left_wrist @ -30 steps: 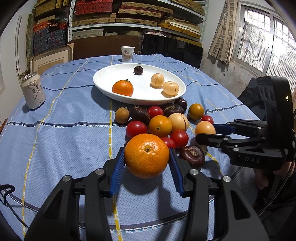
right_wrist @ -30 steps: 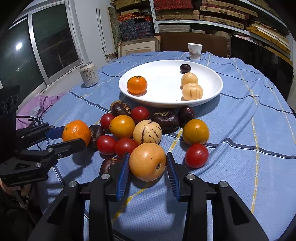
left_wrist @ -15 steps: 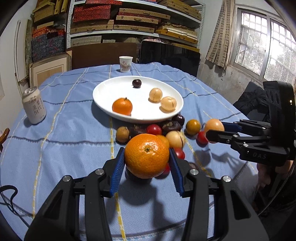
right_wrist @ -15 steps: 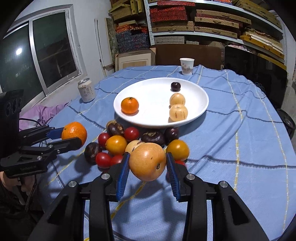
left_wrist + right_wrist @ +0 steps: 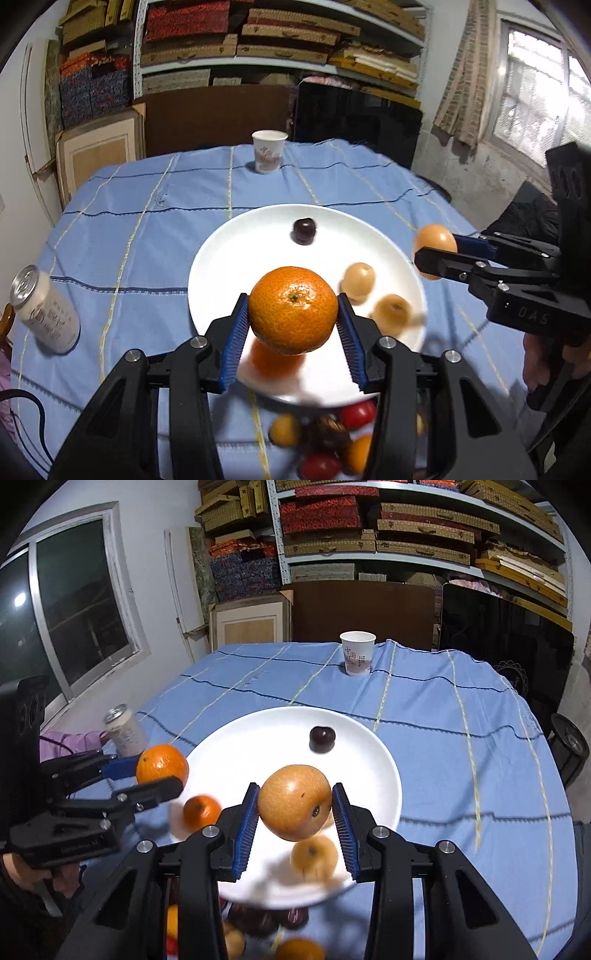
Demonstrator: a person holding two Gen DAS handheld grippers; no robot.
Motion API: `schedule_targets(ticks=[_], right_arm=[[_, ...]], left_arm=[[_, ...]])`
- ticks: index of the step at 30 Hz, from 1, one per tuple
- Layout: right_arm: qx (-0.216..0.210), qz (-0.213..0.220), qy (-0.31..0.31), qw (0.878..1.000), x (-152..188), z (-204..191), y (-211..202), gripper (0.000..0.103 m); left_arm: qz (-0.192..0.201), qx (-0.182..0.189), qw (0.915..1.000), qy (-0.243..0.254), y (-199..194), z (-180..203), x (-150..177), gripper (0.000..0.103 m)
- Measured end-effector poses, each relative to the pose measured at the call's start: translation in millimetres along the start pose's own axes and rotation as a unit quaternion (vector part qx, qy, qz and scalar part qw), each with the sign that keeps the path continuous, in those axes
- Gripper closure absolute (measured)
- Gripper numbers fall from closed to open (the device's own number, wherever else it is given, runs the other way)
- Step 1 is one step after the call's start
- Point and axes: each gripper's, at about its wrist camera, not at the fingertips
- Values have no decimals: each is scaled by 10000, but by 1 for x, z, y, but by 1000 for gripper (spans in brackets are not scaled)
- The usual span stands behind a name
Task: Organize fruits
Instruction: 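Carry both fruits onto the white plate and open both tools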
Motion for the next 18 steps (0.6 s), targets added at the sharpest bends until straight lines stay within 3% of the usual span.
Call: schedule_targets(ticks=[5, 10, 11, 15, 18], right_arm=[[13, -182, -12, 9998, -4, -4, 48, 63], [197, -165, -213, 9994, 0, -11, 65, 63], [204, -157, -203, 9995, 1, -12, 65, 60], [217, 47, -241, 9995, 0, -14, 49, 46], [230, 141, -219, 9994, 0, -15, 32, 45]], left_arm=[[-412, -242, 9987, -174, 45, -13, 2, 57], [-543, -406, 9973, -274, 57, -19, 11, 56], [-548, -423, 9971, -315, 57, -19, 11, 54], [-192, -595, 9978, -225, 38, -16, 8, 24], [-54, -587, 9978, -296, 25, -14, 5, 21]])
Point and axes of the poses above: each gripper's, at about its wrist camera, not at the fingertips, and y roughly the way its jaws point, z to its right, x to its underside, and after that the axes turned 12 degrees about z, right-handed
